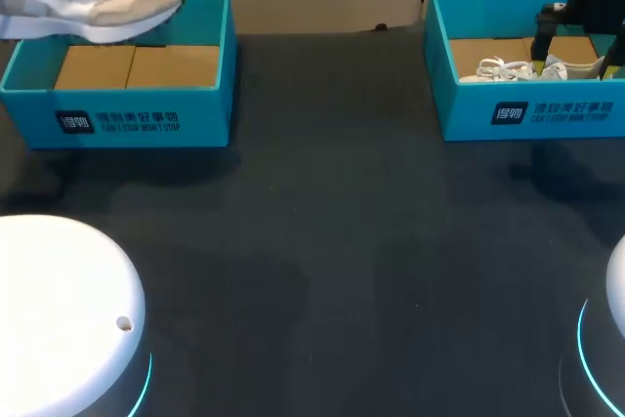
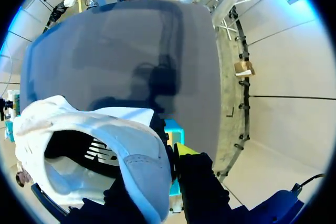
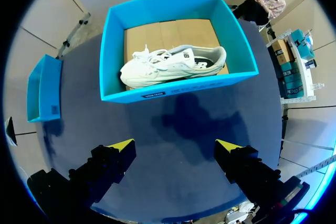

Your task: Take the shoe out of the shoebox, open the shoe tongue, remove and reinsert the insole, then place the shoe into the shoebox

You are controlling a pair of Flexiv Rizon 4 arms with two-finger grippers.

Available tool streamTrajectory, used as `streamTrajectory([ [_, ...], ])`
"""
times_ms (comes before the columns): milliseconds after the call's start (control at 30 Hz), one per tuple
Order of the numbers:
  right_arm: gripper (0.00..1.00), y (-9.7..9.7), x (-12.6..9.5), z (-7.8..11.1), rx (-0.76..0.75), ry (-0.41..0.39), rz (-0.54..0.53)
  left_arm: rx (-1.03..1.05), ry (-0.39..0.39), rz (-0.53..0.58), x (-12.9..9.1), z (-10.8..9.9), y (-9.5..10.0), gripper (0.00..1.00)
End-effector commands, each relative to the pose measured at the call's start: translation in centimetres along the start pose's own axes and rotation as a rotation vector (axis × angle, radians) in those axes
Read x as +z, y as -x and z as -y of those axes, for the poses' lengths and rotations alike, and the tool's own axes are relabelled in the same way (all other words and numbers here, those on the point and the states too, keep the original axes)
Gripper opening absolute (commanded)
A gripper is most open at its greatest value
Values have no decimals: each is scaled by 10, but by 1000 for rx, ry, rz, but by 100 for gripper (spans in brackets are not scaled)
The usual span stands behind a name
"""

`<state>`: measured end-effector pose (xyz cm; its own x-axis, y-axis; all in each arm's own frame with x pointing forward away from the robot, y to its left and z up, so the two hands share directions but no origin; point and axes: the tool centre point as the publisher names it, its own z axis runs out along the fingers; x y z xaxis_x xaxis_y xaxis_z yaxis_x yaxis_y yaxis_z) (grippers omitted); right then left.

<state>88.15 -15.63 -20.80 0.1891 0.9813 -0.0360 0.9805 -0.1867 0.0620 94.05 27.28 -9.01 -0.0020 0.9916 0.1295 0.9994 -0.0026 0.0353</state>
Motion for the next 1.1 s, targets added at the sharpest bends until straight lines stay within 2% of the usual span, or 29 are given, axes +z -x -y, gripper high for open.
streamTrajectory([
  [33,100,0,0,0,1,2,-1,-6,124,-15,-4,34,12,0],
  [267,100,0,0,0,1,2,-1,18,116,4,0,71,40,0],
  [633,100,0,0,0,1,2,-1,56,107,-14,13,123,94,0],
  [867,100,0,0,0,1,2,-1,57,128,-43,22,149,120,0],
  [1100,100,0,0,0,1,2,-1,73,127,-49,28,165,137,0],
])
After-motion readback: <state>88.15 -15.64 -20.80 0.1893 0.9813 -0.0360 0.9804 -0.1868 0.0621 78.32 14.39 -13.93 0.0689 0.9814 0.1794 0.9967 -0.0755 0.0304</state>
